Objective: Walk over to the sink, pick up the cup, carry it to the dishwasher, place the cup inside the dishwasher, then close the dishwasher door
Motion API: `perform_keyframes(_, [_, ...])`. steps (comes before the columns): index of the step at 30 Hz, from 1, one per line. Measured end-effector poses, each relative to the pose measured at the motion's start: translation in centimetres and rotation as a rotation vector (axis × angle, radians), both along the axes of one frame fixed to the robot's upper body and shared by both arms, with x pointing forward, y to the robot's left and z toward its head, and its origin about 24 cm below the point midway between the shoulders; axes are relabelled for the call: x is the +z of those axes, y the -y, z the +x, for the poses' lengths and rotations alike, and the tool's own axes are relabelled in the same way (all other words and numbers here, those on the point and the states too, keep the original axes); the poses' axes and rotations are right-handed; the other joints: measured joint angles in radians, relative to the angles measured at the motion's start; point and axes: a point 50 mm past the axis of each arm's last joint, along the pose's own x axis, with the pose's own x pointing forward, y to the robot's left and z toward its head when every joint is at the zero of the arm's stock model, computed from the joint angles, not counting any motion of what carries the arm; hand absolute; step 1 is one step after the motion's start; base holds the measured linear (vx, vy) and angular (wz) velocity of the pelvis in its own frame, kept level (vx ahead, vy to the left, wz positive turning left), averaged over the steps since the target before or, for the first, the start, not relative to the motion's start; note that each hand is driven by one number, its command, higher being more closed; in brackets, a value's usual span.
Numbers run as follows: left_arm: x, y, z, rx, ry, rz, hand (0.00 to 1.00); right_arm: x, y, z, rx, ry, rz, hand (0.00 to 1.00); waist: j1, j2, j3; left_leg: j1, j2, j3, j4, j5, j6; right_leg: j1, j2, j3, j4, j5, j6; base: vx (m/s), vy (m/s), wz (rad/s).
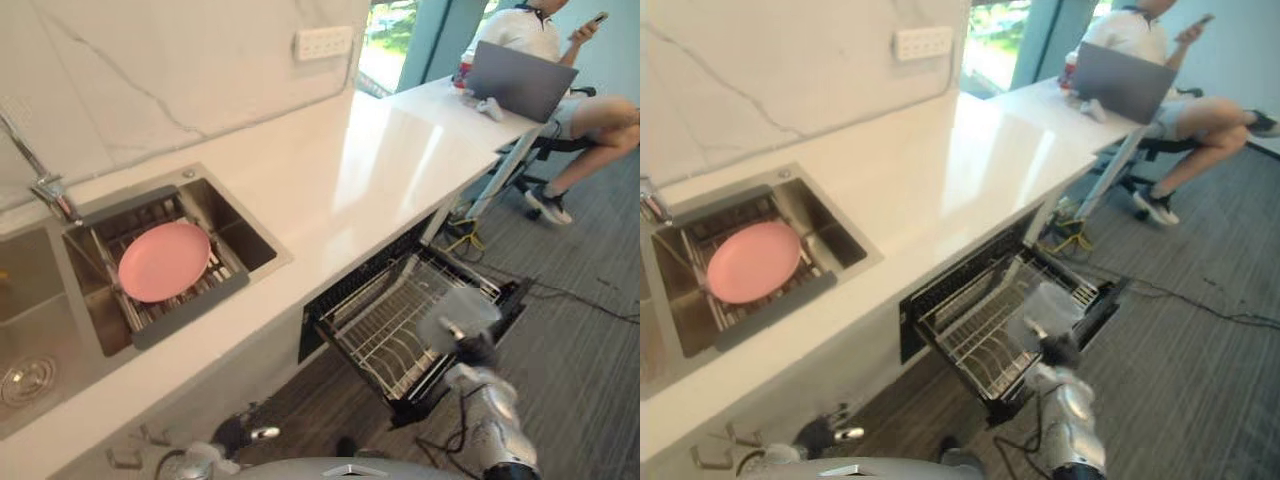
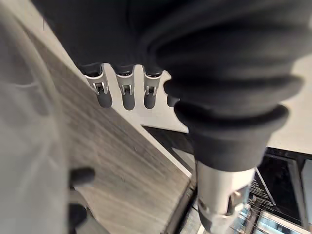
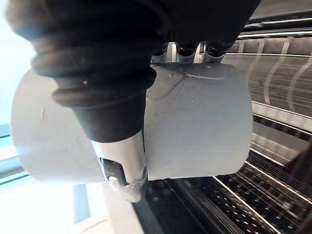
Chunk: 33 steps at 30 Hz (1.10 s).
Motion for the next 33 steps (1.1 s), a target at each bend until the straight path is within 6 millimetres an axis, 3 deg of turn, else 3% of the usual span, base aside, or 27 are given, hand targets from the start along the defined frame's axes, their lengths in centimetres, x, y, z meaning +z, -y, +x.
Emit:
perform_keyframes(6, [-0.1,-2.5,0.8,-0.07,0.052,0.218,0.0,-0.5,1.5,0.2,0.019,-0.073,-0.081,1.0,0.005,-0.006,0.013,-0.035,-0.011,-0.036,0.055,-0.025,0.016,0.048,-0.011,-0.038,-0.081,0.04,0.014,-0.03,0.046,0.15])
perform_keyframes(10, [-1.5,-5.7,-2.2,0.012,-0.079,0.375,0.0,-1.3,1.6,0.3,0.066,-0.147,-0.139,1.0,0.03,-0.023,0.016,-0.061,-0.011,-0.035,0.064,-0.025,0.018,0.109,-0.009,-0.089,-0.244,0.114,0.009,-0.03,0.014,0.04])
perform_keyframes(12, [-1.7,-6.1,-3.2,0.024,-0.105,0.399,0.0,-1.4,1.6,0.5,0.085,-0.174,-0.169,1.0,0.039,-0.018,0.02,-0.065,-0.006,-0.038,0.063,-0.023,0.015,0.108,-0.007,-0.103,-0.247,0.121,0.016,0.0,-0.035,0.07])
perform_keyframes(17, [-2.0,-5.7,-4.1,-0.001,-0.109,0.418,0.0,-0.4,1.7,2.8,0.178,-0.209,-0.306,1.0,0.054,0.014,0.035,-0.097,0.0,-0.065,0.039,0.005,0.001,0.075,-0.001,-0.137,-0.249,0.122,0.014,0.0,-0.048,0.13])
perform_keyframes(19, [-2.0,-5.7,-4.1,-0.002,-0.099,0.418,0.0,-0.1,2.4,3.4,0.198,-0.242,-0.372,1.0,0.066,0.041,0.059,-0.112,0.0,-0.078,0.024,0.022,-0.004,0.057,-0.001,-0.157,-0.249,0.124,0.01,-0.03,-0.051,0.21])
perform_keyframes(22, [-2.1,-5.3,-3.6,-0.002,-0.074,0.408,0.0,2.0,4.0,5.8,0.181,-0.241,-0.487,1.0,0.076,0.087,0.132,-0.161,0.001,-0.097,0.027,0.044,-0.009,0.022,-0.001,-0.178,-0.249,0.136,-0.001,-0.06,-0.042,0.18])
perform_keyframes(23, [-2.1,-5.3,-3.7,0.001,-0.078,0.405,0.0,2.5,4.2,6.3,0.165,-0.234,-0.501,1.0,0.077,0.087,0.147,-0.172,0.001,-0.098,0.026,0.048,-0.01,0.011,-0.001,-0.18,-0.249,0.139,-0.004,-0.08,-0.03,0.08])
perform_keyframes(24, [-2.3,-5.1,-4.1,0.016,-0.091,0.392,0.0,3.9,4.3,7.7,0.15,-0.2,-0.549,1.0,0.081,0.112,0.177,-0.188,0.004,-0.098,0.026,0.057,-0.014,-0.004,0.0,-0.182,-0.249,0.143,-0.009,-0.09,-0.029,0.03])
perform_keyframes(25, [-2.5,-4.9,-4.4,0.032,-0.106,0.381,0.0,4.4,4.3,8.1,0.144,-0.186,-0.566,1.0,0.084,0.106,0.189,-0.206,0.007,-0.098,0.025,0.062,-0.017,-0.023,-0.001,-0.187,-0.249,0.137,-0.004,-0.08,-0.031,0.03])
perform_keyframes(26, [-2.6,-4.7,-4.6,0.047,-0.111,0.373,0.0,5.0,4.2,8.6,0.134,-0.169,-0.573,1.0,0.09,0.119,0.196,-0.216,0.01,-0.098,0.023,0.07,-0.02,-0.029,-0.013,-0.24,-0.248,0.123,-0.016,-0.07,-0.02,0.01])
perform_keyframes(28, [-2.6,-4.4,-4.5,0.057,-0.102,0.363,0.0,5.5,4.0,9.2,0.135,-0.156,-0.604,1.0,0.109,0.114,0.222,-0.243,0.02,-0.098,0.026,0.074,-0.026,-0.044,-0.026,-0.332,-0.248,0.138,-0.024,-0.02,-0.01,0.03])
perform_keyframes(33, [-2.8,-3.0,-4.3,0.074,-0.094,0.327,0.0,7.7,3.4,11.1,0.107,-0.094,-0.656,1.0,0.123,0.114,0.294,-0.302,0.023,-0.12,0.027,0.093,-0.037,-0.1,-0.026,-0.349,-0.222,0.153,-0.041,-0.02,-0.006,0.07])
